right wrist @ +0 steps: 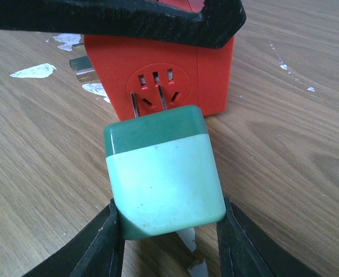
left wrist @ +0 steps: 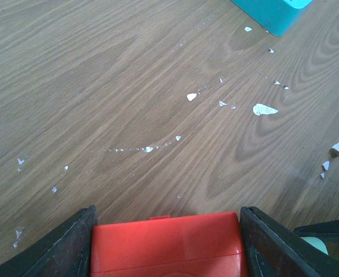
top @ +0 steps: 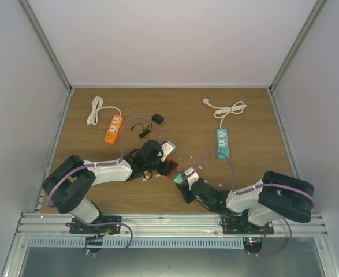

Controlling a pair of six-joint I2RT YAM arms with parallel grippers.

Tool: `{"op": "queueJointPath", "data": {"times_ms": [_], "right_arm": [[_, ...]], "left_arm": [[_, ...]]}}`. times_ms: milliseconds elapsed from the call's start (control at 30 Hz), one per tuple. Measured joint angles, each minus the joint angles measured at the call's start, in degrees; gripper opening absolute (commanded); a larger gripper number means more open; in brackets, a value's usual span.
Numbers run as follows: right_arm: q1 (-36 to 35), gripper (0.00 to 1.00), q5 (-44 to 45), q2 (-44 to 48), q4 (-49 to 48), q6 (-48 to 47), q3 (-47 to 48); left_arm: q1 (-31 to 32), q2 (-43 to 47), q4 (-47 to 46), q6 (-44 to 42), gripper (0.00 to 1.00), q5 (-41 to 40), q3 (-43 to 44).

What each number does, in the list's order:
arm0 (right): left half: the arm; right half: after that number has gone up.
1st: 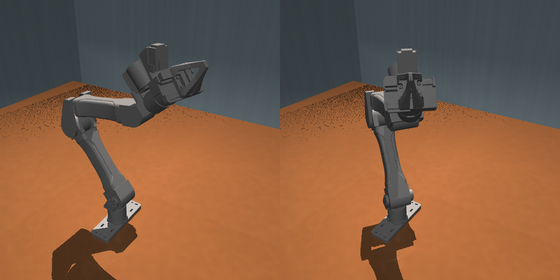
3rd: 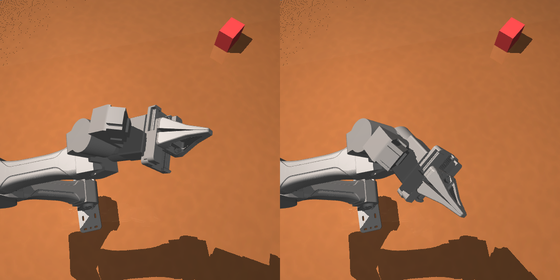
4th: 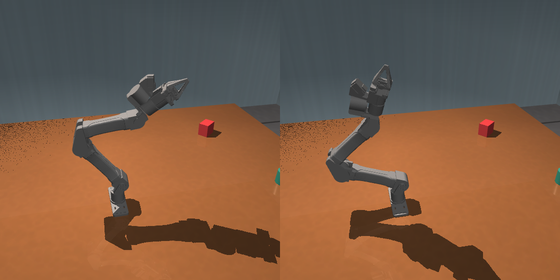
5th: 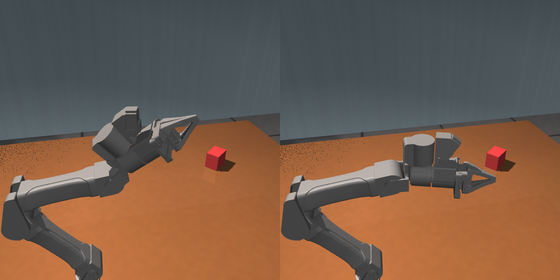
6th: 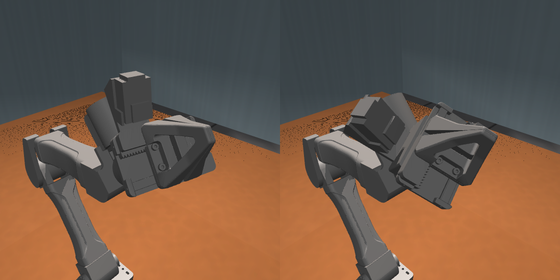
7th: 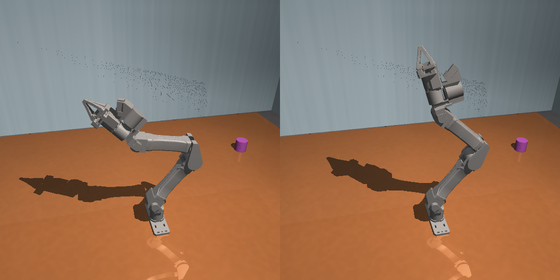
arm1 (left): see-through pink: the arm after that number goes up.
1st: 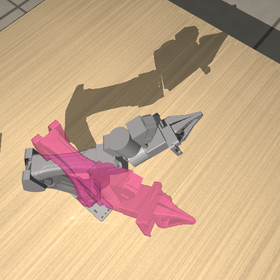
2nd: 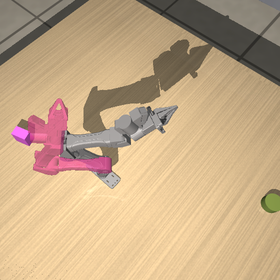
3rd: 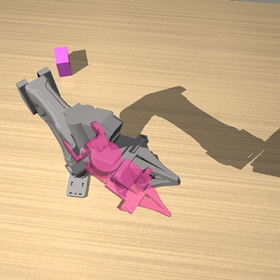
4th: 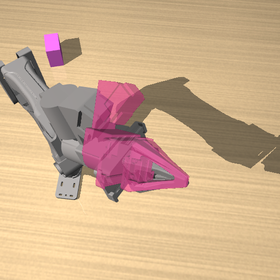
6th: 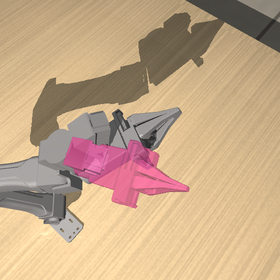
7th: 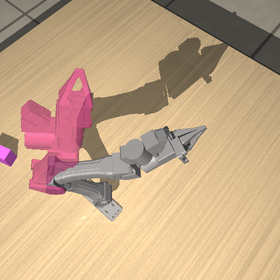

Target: Insert the plug

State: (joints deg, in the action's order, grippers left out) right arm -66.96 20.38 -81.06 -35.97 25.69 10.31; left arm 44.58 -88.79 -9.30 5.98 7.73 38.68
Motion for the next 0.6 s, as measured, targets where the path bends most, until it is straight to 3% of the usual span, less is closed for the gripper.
{"op": "queueJointPath", "data": {"times_ms": [600], "right_arm": [[-0.02, 0.01, 1.22, 0.55, 1.25, -0.22, 0.33]], "left_arm": [[-0.11, 0.0, 0.0, -0.02, 0.49, 0.15, 0.0]]}}
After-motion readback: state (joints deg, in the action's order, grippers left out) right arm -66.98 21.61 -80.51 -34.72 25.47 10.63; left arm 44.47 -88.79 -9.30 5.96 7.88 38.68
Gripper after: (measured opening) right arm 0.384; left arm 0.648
